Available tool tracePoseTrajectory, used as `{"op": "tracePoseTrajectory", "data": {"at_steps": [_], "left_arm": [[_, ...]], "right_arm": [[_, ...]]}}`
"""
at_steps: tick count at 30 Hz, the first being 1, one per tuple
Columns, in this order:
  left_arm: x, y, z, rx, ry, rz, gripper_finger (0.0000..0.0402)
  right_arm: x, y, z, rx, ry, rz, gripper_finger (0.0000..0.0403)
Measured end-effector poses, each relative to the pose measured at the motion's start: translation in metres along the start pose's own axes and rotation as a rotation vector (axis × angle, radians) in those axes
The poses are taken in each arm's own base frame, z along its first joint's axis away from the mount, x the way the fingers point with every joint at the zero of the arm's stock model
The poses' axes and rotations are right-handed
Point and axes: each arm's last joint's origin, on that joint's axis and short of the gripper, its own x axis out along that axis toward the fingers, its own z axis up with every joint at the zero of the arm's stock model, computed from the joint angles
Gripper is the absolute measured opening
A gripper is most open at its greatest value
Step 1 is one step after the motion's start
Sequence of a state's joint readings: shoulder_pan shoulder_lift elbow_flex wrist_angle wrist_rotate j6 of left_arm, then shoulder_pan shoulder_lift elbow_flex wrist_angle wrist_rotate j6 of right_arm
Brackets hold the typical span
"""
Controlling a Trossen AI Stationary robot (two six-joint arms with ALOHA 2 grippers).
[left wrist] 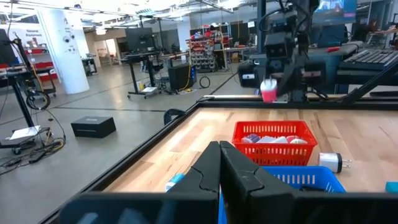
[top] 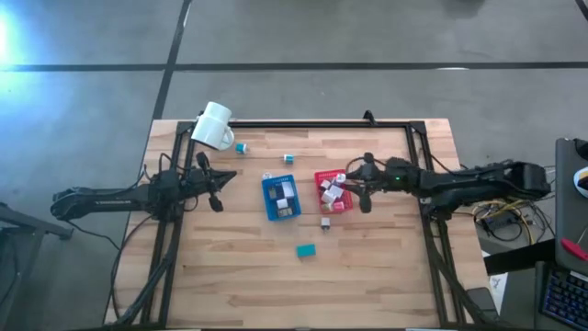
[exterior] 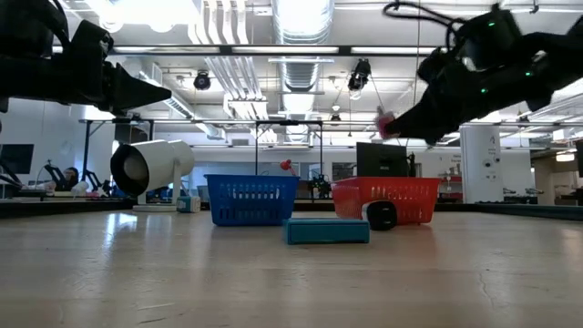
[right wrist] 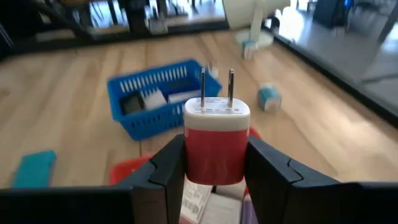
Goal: Pick & Place Office items
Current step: Put the pink charger adapter into the red bin
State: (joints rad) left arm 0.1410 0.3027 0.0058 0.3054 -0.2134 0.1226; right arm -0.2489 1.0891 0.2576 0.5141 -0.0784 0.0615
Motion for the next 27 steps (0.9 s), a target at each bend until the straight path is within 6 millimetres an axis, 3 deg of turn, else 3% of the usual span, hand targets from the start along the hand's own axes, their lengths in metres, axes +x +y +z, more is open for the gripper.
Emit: {"op": "tracePoseTrajectory", "data": {"at_steps": [15, 21, 27], "left_arm": [[0.0, 0.0, 0.0, 0.002, 0.0, -0.001, 0.0005], [0.0, 0.0, 0.0, 0.001, 0.001, -0.001, 0.0005], [0.0, 0.0, -0.002, -0.001, 0.017, -0.005, 0.0005]], "right_arm": [[0.071, -0.007, -0.015, 0.007, 0.353, -0.024, 0.0127], [0.085, -0.008, -0.015, -0.014, 0.418, -0.021, 0.0127], [0.085, -0.008, -0.012, -0.01, 0.42, -0.02, 0.0127]]}}
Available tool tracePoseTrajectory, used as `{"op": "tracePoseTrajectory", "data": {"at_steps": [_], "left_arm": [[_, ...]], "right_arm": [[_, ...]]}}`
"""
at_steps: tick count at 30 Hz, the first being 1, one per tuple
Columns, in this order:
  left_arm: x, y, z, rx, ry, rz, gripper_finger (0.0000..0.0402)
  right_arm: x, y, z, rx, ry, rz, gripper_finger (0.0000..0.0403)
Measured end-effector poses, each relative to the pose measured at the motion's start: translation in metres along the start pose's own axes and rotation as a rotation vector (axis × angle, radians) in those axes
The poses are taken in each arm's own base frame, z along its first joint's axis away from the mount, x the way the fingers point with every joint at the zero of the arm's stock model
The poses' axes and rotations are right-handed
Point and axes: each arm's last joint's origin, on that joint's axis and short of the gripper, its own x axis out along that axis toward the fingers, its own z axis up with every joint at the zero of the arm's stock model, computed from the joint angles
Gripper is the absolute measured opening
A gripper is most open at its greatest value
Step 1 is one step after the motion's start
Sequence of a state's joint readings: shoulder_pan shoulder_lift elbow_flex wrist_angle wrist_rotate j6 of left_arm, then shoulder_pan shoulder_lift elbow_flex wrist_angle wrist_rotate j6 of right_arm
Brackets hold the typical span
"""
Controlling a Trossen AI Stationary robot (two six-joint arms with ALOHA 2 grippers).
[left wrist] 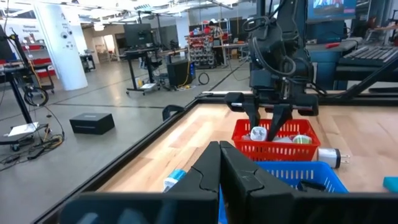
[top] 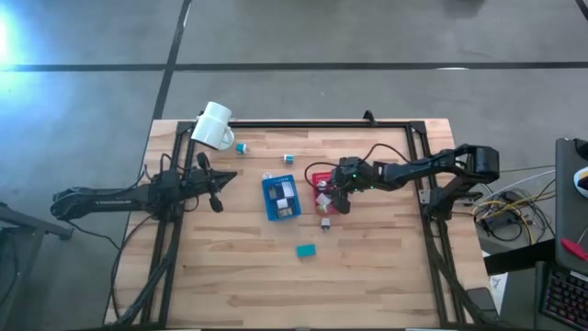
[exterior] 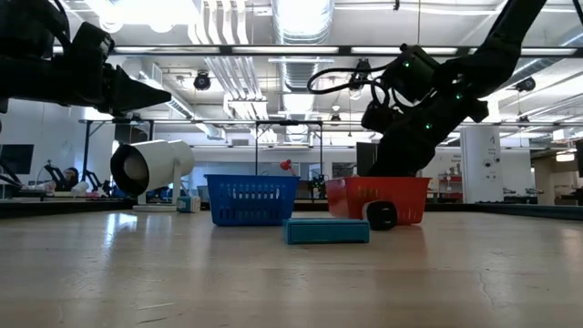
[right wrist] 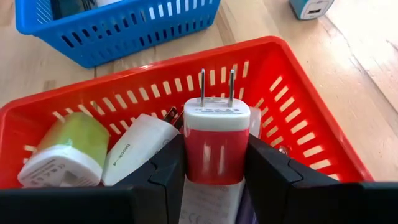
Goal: Pick & Place Office items
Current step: Put the pink charger adapter into the red bin
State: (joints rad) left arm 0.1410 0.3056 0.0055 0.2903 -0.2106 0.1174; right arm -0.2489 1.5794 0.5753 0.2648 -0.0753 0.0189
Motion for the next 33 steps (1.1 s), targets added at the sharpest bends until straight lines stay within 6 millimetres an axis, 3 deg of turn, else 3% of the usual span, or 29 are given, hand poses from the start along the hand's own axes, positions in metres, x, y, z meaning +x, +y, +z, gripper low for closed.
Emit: {"op": "tracePoseTrajectory", "data": {"at_steps": [10, 23, 33], "left_arm": [[0.0, 0.0, -0.001, -0.019, 0.006, 0.0, 0.0005], [0.0, 0.0, -0.001, -0.019, 0.006, 0.0, 0.0005], [0.0, 0.0, -0.001, -0.019, 0.005, 0.0, 0.0005]], "right_arm": [[-0.001, 0.0, -0.002, 0.004, 0.003, 0.001, 0.0129], [-0.006, 0.001, 0.0, 0.006, -0.009, 0.004, 0.0191], [-0.017, 0.002, 0.002, 0.033, -0.027, 0.009, 0.0201]]}}
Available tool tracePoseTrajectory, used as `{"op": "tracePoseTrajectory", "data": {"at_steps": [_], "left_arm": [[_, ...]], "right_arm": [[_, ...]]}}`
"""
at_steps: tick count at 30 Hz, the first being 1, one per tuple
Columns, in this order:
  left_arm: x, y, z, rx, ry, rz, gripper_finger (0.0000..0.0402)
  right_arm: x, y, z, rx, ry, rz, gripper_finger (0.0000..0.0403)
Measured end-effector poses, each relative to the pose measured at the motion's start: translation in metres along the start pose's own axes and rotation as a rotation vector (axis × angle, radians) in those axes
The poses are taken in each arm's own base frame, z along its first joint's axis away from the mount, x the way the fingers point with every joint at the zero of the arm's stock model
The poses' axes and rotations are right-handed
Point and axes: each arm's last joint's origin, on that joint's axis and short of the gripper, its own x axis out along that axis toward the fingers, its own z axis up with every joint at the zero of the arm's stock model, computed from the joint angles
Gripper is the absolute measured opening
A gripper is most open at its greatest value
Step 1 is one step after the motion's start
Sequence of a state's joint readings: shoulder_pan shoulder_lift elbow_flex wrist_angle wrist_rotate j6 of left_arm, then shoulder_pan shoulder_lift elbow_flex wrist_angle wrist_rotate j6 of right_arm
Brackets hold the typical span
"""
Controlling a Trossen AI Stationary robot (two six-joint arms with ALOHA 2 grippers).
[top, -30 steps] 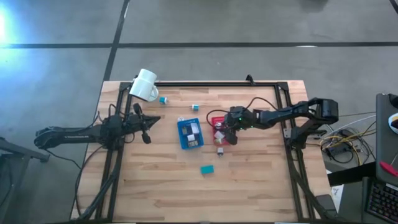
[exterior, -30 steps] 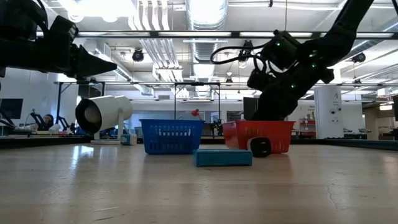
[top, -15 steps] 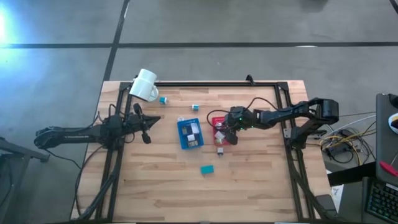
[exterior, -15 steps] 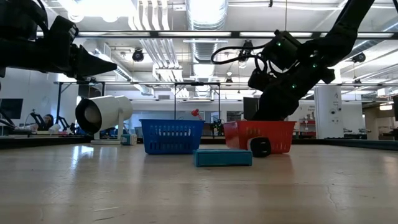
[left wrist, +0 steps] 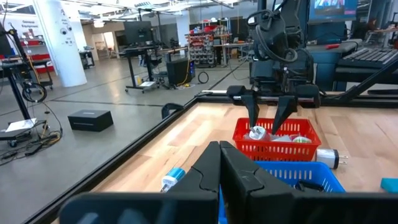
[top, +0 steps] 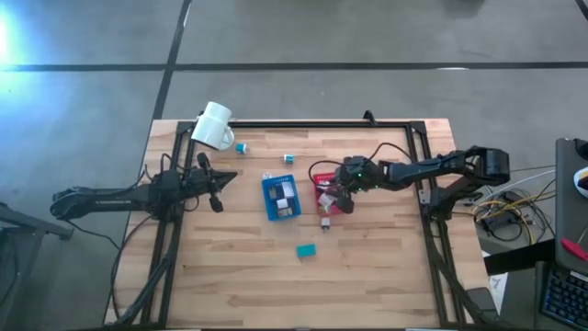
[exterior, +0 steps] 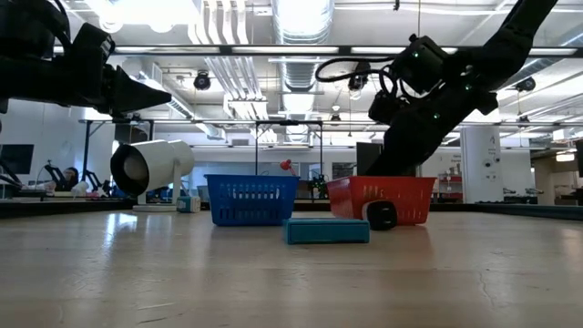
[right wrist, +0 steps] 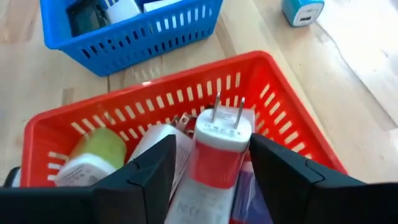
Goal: Pick & Place Office items
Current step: Put the pink charger adapter into the red bin, then put the top light blue charger adapter into the red bin
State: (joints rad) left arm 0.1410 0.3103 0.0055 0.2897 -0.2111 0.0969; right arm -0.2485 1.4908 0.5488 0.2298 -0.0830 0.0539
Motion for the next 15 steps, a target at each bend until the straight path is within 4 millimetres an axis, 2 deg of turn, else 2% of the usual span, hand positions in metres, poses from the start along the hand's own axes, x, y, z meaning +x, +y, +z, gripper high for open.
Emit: {"op": "tracePoseTrajectory", "data": {"at_steps": [9, 15], "left_arm": [[0.0, 0.0, 0.0, 0.0, 0.0, 0.0, 0.0005], [0.0, 0.0, 0.0, 0.0, 0.0, 0.0, 0.0005]], "right_arm": [[-0.002, 0.0, -0.002, 0.015, 0.024, -0.003, 0.0201], [-0.023, 0.003, 0.01, 0.003, -0.044, 0.002, 0.0201]]}}
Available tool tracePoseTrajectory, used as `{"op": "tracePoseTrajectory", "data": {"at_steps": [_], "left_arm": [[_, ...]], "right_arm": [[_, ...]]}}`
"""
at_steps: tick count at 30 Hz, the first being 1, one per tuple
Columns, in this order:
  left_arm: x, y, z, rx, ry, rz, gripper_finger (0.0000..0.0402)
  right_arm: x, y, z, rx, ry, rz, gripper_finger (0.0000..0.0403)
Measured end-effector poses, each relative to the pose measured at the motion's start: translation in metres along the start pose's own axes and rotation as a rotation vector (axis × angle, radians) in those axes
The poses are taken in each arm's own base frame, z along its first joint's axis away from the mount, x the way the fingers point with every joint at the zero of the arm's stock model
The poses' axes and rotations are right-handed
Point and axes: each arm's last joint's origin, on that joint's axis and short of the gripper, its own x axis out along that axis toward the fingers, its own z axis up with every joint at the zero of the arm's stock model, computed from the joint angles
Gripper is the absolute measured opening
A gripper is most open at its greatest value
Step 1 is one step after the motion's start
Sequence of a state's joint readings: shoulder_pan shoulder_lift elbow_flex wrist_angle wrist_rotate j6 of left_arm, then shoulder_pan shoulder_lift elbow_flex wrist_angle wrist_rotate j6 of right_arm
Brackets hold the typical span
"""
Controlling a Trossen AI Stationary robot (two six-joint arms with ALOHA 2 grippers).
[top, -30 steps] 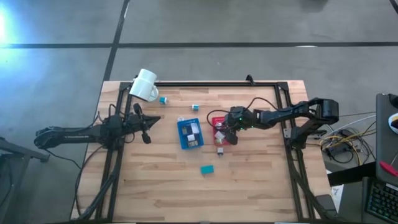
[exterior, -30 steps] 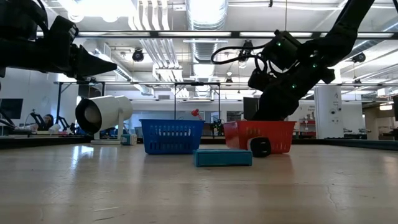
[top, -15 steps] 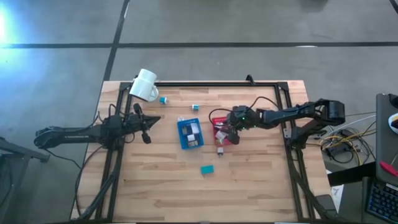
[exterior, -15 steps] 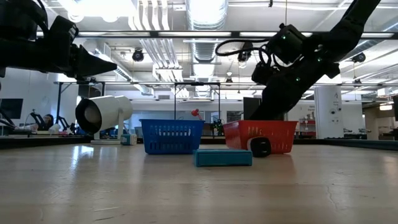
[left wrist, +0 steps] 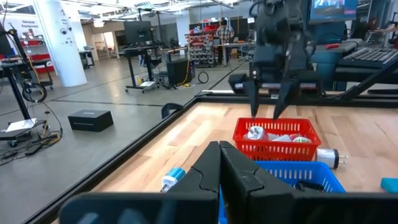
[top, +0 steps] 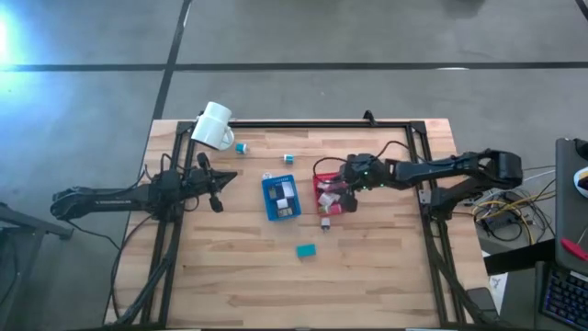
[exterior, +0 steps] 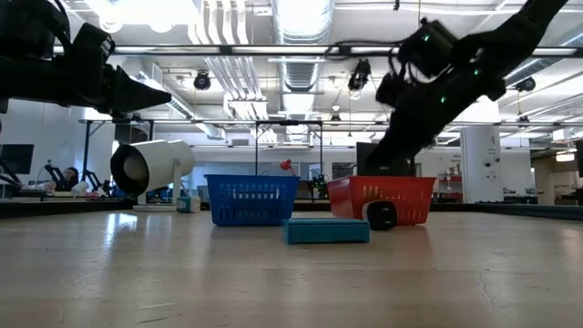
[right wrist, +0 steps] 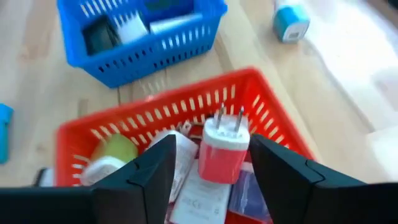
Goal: Pick & Place Office items
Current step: Put the top light blue charger adapter into the red bin
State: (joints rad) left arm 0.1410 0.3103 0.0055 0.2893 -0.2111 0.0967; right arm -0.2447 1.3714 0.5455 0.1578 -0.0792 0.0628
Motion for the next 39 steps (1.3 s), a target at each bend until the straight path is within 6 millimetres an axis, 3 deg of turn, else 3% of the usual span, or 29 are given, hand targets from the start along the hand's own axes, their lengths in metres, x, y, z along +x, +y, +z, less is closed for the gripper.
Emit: {"op": "tracePoseTrajectory", "data": {"at_steps": [4, 8, 15, 18, 24, 39], "left_arm": [[0.0, 0.0, 0.0, 0.0, 0.0, 0.0, 0.0005], [0.0, 0.0, 0.0, -0.001, 0.001, 0.001, 0.0005], [0.0, 0.0, 0.0, -0.004, 0.002, 0.0, 0.0005], [0.0, 0.0, 0.0, -0.008, 0.001, 0.0, 0.0005], [0.0, 0.0, 0.0, -0.019, -0.001, 0.001, 0.0005], [0.0, 0.0, 0.0, -0.015, 0.0, 0.001, 0.0005]], "right_arm": [[-0.025, 0.011, 0.009, -0.039, -0.146, 0.037, 0.0201], [-0.053, 0.027, 0.006, -0.111, -0.381, 0.111, 0.0201], [-0.099, 0.043, -0.025, -0.043, -0.683, 0.127, 0.0201], [-0.109, 0.044, -0.041, -0.062, -0.771, 0.092, 0.0198], [-0.119, 0.04, -0.054, -0.101, -0.858, 0.106, 0.0167], [-0.125, 0.038, -0.059, -0.182, -0.888, 0.085, 0.0018]]}}
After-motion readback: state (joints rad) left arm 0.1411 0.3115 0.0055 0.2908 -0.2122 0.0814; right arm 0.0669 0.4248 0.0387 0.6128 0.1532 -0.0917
